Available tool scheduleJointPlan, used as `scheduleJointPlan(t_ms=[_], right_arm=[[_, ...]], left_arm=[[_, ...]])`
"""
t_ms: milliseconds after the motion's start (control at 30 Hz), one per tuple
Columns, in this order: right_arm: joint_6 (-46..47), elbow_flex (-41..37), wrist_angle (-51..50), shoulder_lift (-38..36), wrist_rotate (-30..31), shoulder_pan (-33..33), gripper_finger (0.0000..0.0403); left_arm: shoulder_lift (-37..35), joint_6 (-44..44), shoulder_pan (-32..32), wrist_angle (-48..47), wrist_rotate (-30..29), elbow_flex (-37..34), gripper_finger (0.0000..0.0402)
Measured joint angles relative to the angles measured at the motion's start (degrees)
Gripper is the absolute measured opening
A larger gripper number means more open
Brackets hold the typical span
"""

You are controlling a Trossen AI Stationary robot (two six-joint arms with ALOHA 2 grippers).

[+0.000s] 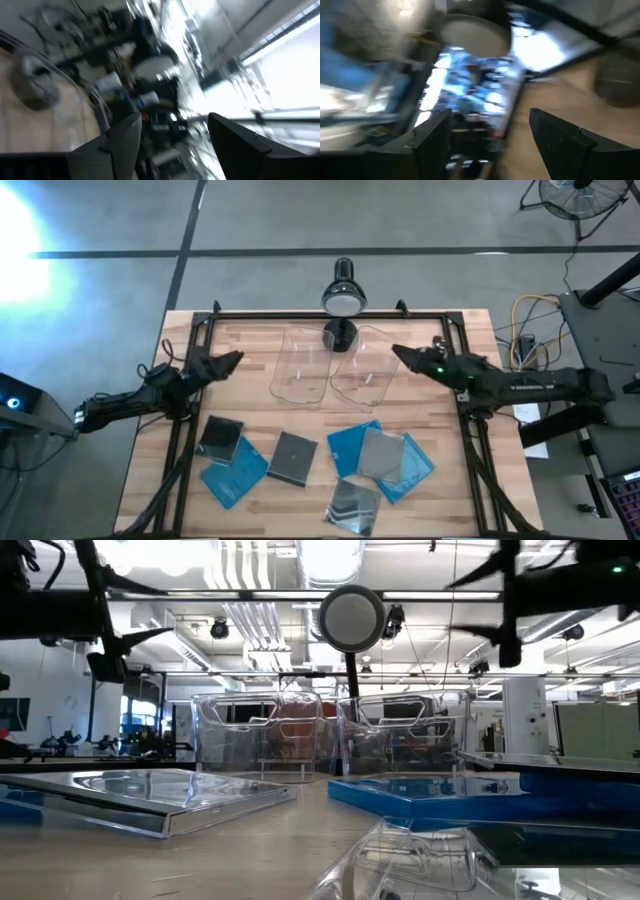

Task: Pick & place jewel cases by type
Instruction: Put the black CD case into the right transparent bin

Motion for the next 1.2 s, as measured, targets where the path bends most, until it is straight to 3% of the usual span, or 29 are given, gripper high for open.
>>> scheduleJointPlan(t_ms=[100, 267, 400, 767, 867, 1033, 1200], right_arm=[[3.8, 4.6, -12.2, 4.6, 0.8, -0.5, 0.0251], [5.0, 11.1, -31.1, 11.1, -7.5, -2.7, 0.0249], [1.0, 14.0, -31.5, 14.8, -12.8, -4.0, 0.0249], [-14.3, 21.4, -31.5, 19.1, -12.6, -4.0, 0.0249], [-14.0, 22.8, -31.5, 19.9, -14.0, -3.9, 0.0249], [-13.1, 24.0, -32.5, 20.9, -22.0, -3.8, 0.0249], [-10.8, 24.6, -39.7, 22.5, -25.6, -3.8, 0.0247]], left_arm=[[0.1, 0.2, 0.0, -0.8, -1.8, 0.0, 0.0213], [0.2, 0.3, 0.0, -0.8, -1.8, 0.0, 0.0213], [0.3, 0.3, 0.0, -0.8, -1.8, 0.0, 0.0213], [0.3, 0.3, 0.0, -0.8, -1.8, 0.0, 0.0213], [0.3, 0.3, 0.0, -0.7, -1.8, 0.0, 0.0213], [0.3, 0.3, 0.0, -0.7, -1.8, 0.0, 0.0213], [0.3, 0.3, 0.0, -0.7, -1.8, 0.0, 0.0213]])
